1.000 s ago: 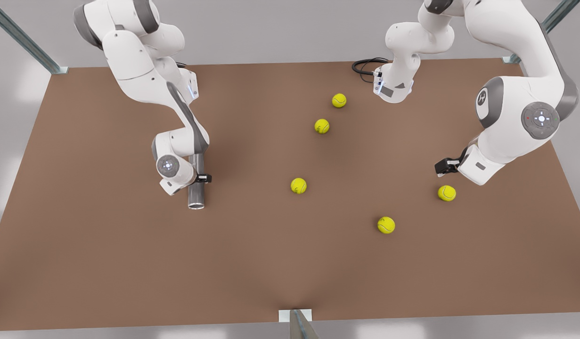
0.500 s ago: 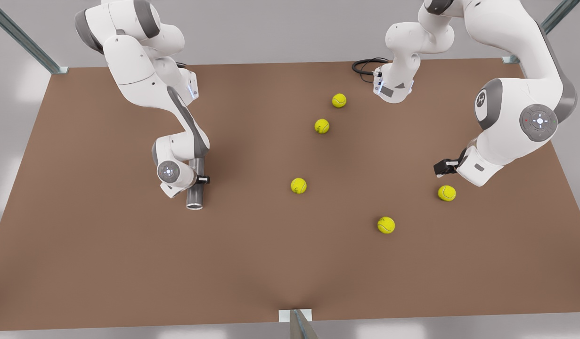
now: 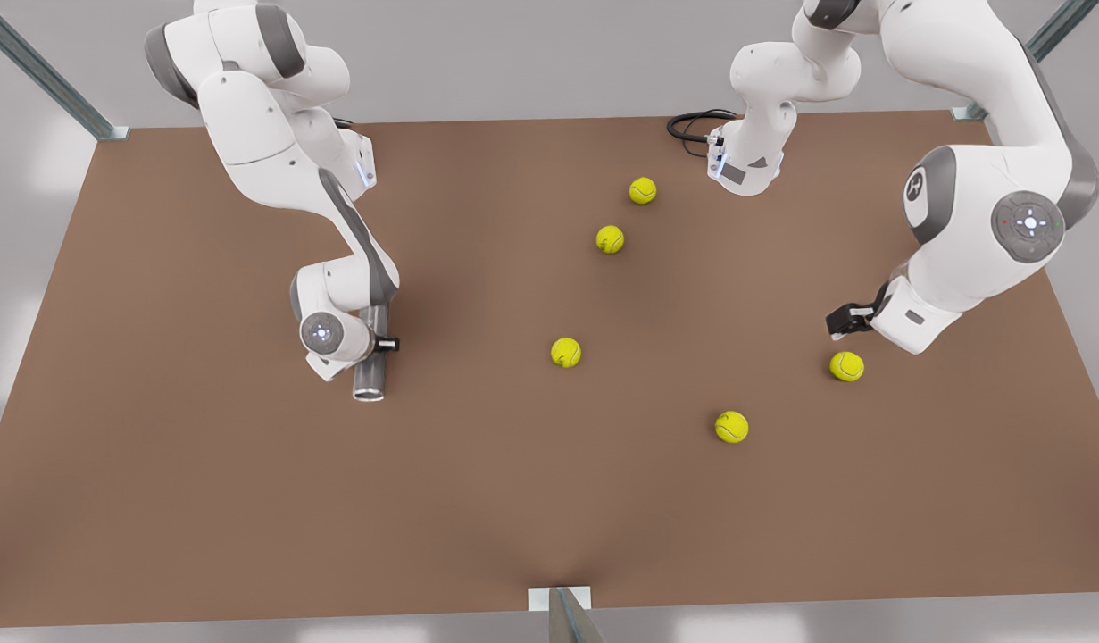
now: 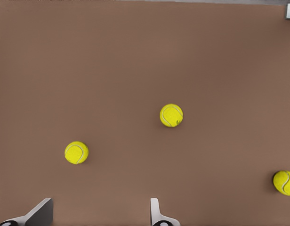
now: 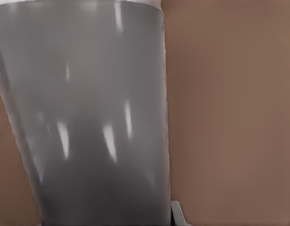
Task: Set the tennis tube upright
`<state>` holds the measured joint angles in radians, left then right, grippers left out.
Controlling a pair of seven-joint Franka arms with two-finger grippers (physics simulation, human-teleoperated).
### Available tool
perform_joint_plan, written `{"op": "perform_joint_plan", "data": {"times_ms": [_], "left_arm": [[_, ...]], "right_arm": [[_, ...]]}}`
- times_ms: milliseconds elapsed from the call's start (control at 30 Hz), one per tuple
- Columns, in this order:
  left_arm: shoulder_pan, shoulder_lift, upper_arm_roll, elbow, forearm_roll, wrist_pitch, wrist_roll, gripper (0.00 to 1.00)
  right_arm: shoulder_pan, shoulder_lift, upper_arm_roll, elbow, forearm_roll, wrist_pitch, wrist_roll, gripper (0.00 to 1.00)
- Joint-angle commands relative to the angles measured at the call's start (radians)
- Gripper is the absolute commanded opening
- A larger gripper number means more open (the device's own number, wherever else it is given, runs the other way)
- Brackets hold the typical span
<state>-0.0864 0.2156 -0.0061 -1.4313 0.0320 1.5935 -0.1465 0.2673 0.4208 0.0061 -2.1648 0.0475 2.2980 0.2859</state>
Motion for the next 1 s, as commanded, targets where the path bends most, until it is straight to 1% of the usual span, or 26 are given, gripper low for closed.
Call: {"op": "perform_joint_plan", "data": {"times_ms": [0, 33, 133, 167, 200, 233, 300, 367, 400, 433, 467, 500, 533, 567, 633, 700, 733, 800, 833, 867, 967], "left_arm": [[-0.001, -0.002, 0.000, 0.002, 0.000, 0.006, -0.010, 1.00], [-0.001, -0.002, 0.000, 0.002, 0.000, 0.006, -0.012, 1.00], [-0.001, -0.001, 0.000, 0.002, 0.000, 0.008, -0.022, 1.00], [-0.001, -0.002, 0.000, 0.002, 0.000, 0.002, -0.022, 1.00], [-0.001, -0.004, 0.000, 0.002, 0.000, -0.003, -0.022, 1.00], [-0.001, -0.004, 0.000, 0.002, 0.000, -0.003, -0.022, 1.00], [-0.001, -0.002, 0.000, 0.000, 0.000, -0.006, -0.022, 1.00], [-0.001, 0.001, 0.000, -0.001, 0.000, -0.007, -0.024, 1.00], [-0.001, 0.001, 0.000, -0.003, 0.000, -0.007, -0.025, 1.00], [0.001, 0.002, 0.000, -0.003, 0.000, -0.017, -0.030, 1.00], [0.001, 0.002, 0.000, -0.001, 0.000, -0.015, -0.030, 1.00], [-0.001, 0.002, 0.000, -0.003, 0.000, -0.015, -0.030, 1.00], [-0.001, 0.004, 0.000, -0.003, 0.000, -0.015, -0.030, 1.00], [0.000, 0.004, 0.000, -0.005, 0.000, -0.015, -0.031, 1.00], [0.001, 0.004, 0.000, -0.003, 0.000, -0.012, -0.038, 1.00], [-0.001, 0.004, 0.000, -0.006, 0.000, -0.015, -0.064, 1.00], [-0.001, 0.004, 0.000, -0.006, 0.000, -0.015, -0.064, 1.00], [-0.001, 0.004, -0.002, -0.006, 0.000, -0.015, -0.065, 1.00], [-0.003, 0.004, 0.000, -0.006, 0.000, -0.015, -0.065, 1.00], [-0.003, 0.004, -0.002, -0.006, 0.000, -0.015, -0.065, 1.00], [-0.006, 0.010, -0.002, -0.006, 0.000, -0.015, -0.067, 1.00]], "right_arm": [[0.003, -0.004, 0.000, 0.017, -0.015, -0.057, 0.009, 0.69], [0.004, -0.008, 0.000, 0.032, -0.020, -0.064, -0.025, 0.69], [0.001, -0.028, 0.000, 0.147, -0.034, -0.179, -0.221, 0.69], [0.009, -0.033, 0.000, 0.198, -0.109, -0.199, -0.301, 0.69], [0.018, -0.036, 0.000, 0.233, -0.135, -0.199, -0.388, 0.69], [0.029, -0.024, 0.000, 0.305, -0.155, -0.198, -0.559, 0.69], [0.092, 0.055, 0.000, 0.497, -0.241, -0.199, -0.772, 0.69], [0.130, 0.141, 0.000, 0.648, -0.268, -0.192, -0.958, 0.69], [0.142, 0.148, 0.000, 0.663, -0.267, -0.189, -0.959, 0.69], [0.191, 0.150, 0.000, 0.675, -0.314, -0.184, -1.019, 0.69], [0.253, 0.182, 0.000, 0.738, -0.357, -0.186, -1.079, 0.69], [0.293, 0.263, 0.000, 0.862, -0.391, -0.184, -1.149, 0.69], [0.326, 0.347, 0.000, 0.982, -0.396, -0.184, -1.173, 0.69], [0.346, 0.395, 0.000, 1.043, -0.397, -0.166, -1.196, 0.69], [0.398, 0.438, 0.000, 1.060, -0.397, -0.051, -1.203, 0.69], [0.481, 0.523, -0.026, 1.165, -0.397, -0.018, -1.191, 0.69], [0.497, 0.553, -0.026, 1.195, -0.397, 0.004, -1.188, 0.69], [0.517, 0.585, -0.026, 1.195, -0.397, 0.078, -1.168, 0.69], [0.536, 0.602, -0.040, 1.200, -0.396, 0.100, -1.137, 0.69], [0.549, 0.624, -0.040, 1.231, -0.394, 0.113, -1.094, 0.69], [0.579, 0.651, -0.043, 1.232, -0.393, 0.146, -0.978, 0.69]]}}
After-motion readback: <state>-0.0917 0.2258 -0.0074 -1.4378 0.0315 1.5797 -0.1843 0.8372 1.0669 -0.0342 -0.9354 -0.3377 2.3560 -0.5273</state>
